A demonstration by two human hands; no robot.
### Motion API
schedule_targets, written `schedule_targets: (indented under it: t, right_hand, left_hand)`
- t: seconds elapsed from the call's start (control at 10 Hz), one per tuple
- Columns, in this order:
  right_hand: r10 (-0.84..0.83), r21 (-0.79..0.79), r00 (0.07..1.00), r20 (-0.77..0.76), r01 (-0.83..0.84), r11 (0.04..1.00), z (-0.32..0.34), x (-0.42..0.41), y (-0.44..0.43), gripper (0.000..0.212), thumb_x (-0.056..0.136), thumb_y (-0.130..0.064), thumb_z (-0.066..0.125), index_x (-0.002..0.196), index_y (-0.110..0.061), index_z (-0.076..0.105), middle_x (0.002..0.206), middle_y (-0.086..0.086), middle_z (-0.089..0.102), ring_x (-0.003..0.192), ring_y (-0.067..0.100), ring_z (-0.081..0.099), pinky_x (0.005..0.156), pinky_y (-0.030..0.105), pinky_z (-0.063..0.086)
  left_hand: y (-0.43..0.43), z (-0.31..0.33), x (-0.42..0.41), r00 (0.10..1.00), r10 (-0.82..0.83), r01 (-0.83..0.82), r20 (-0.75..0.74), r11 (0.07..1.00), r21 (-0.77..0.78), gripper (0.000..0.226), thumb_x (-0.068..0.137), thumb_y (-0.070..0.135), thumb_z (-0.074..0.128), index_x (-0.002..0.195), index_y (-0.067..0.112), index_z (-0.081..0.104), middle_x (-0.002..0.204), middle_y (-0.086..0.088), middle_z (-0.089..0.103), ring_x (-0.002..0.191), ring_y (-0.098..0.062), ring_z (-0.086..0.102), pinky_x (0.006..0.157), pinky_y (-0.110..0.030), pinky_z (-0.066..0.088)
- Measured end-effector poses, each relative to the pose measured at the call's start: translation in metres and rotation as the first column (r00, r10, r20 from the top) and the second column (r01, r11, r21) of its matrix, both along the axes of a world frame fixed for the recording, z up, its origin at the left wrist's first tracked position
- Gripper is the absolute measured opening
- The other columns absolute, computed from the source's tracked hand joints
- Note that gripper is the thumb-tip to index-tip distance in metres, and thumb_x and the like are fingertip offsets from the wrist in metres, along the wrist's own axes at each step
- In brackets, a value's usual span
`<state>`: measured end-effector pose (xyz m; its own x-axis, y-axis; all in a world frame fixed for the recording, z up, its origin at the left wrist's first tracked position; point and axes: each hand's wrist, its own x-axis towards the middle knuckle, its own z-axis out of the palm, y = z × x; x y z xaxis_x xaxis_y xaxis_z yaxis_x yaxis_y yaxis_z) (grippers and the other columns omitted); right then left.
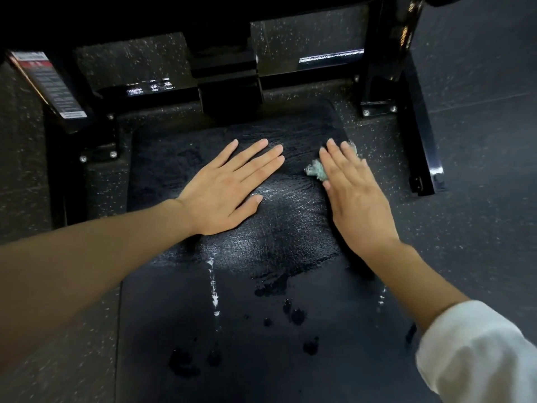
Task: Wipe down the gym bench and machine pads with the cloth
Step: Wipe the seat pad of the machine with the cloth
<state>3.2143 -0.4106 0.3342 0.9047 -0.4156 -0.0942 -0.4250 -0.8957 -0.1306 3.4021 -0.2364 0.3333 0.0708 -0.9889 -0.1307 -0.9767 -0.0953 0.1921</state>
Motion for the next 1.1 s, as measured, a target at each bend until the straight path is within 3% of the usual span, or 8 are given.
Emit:
schedule_targets:
  t: [0.3, 0.5, 0.6, 0.7, 0.8, 0.9, 1.1]
  right_hand:
    - [-0.001, 0.061, 0.996, 0.09, -0.004, 0.998, 0.012, -0.07, 0.047, 0.05, 0.102, -0.023, 0.033, 0.149, -0.006, 0.039, 0.157, 0.006, 0.036, 0.146, 0.025, 0.031, 0.117, 0.042, 0.024]
    - [0.034, 0.048, 0.993, 0.112, -0.04, 0.998, 0.001, -0.038, 0.024, 0.048, 0.101, -0.013, 0.033, 0.148, -0.006, 0.04, 0.156, 0.008, 0.038, 0.145, 0.026, 0.034, 0.117, 0.044, 0.031]
    - [0.031, 0.057, 0.994, 0.101, -0.037, 0.998, -0.006, -0.01, 0.007, 0.056, 0.094, 0.001, 0.052, 0.148, -0.004, 0.039, 0.155, 0.01, 0.039, 0.145, 0.029, 0.034, 0.118, 0.045, 0.029]
    - [0.031, 0.084, 0.996, 0.084, -0.038, 0.996, -0.007, 0.024, -0.009, 0.05, 0.099, -0.003, 0.047, 0.148, -0.002, 0.038, 0.155, 0.013, 0.037, 0.146, 0.032, 0.031, 0.118, 0.05, 0.029]
    - [0.003, 0.121, 0.999, 0.037, -0.007, 0.993, -0.004, 0.049, -0.021, 0.049, 0.105, -0.009, 0.036, 0.153, -0.007, 0.028, 0.162, 0.008, 0.025, 0.151, 0.027, 0.016, 0.122, 0.041, 0.015]
    - [0.007, 0.131, 0.998, 0.056, -0.014, 0.991, -0.004, 0.05, -0.022, 0.048, 0.106, -0.011, 0.036, 0.153, -0.007, 0.029, 0.161, 0.008, 0.027, 0.151, 0.027, 0.017, 0.122, 0.041, 0.015]
    - [0.052, 0.072, 0.994, 0.1, -0.06, 0.996, 0.001, -0.01, 0.005, 0.049, 0.1, -0.015, 0.034, 0.148, -0.005, 0.041, 0.154, 0.009, 0.041, 0.144, 0.028, 0.034, 0.118, 0.045, 0.029]
  left_hand:
    - [0.0, 0.0, 0.0, 1.0, 0.008, -0.008, 0.002, 1.0, 0.014, 0.064, 0.1, 0.036, 0.024, 0.158, 0.014, 0.014, 0.166, -0.001, 0.008, 0.154, -0.021, 0.004, 0.124, -0.049, 0.007]
    - [0.0, 0.001, 0.0, 1.0, 0.009, -0.009, 0.001, 1.0, 0.016, 0.064, 0.099, 0.036, 0.025, 0.158, 0.014, 0.013, 0.166, -0.001, 0.008, 0.154, -0.02, 0.004, 0.124, -0.047, 0.007]
    - [-0.001, 0.002, 0.0, 1.0, 0.009, -0.009, 0.005, 1.0, 0.017, 0.064, 0.099, 0.036, 0.025, 0.158, 0.014, 0.013, 0.166, -0.001, 0.008, 0.154, -0.02, 0.004, 0.124, -0.047, 0.007]
    - [-0.001, 0.002, 0.0, 1.0, 0.015, -0.015, 0.006, 1.0, 0.016, 0.064, 0.099, 0.036, 0.025, 0.158, 0.014, 0.013, 0.166, 0.0, 0.008, 0.154, -0.02, 0.004, 0.124, -0.046, 0.007]
    - [-0.001, 0.002, -0.001, 1.0, 0.02, -0.02, 0.003, 1.0, 0.021, 0.064, 0.099, 0.036, 0.025, 0.158, 0.015, 0.014, 0.166, 0.0, 0.008, 0.154, -0.02, 0.004, 0.124, -0.046, 0.006]
    - [-0.001, 0.003, -0.002, 1.0, 0.023, -0.023, 0.008, 0.999, 0.025, 0.064, 0.099, 0.036, 0.025, 0.158, 0.014, 0.015, 0.166, -0.001, 0.01, 0.154, -0.021, 0.005, 0.124, -0.046, 0.008]
    - [-0.001, 0.002, -0.004, 0.999, 0.016, -0.017, 0.043, 1.0, 0.026, 0.065, 0.1, 0.038, 0.025, 0.158, 0.013, 0.012, 0.166, -0.002, 0.008, 0.154, -0.022, 0.004, 0.124, -0.046, 0.007]
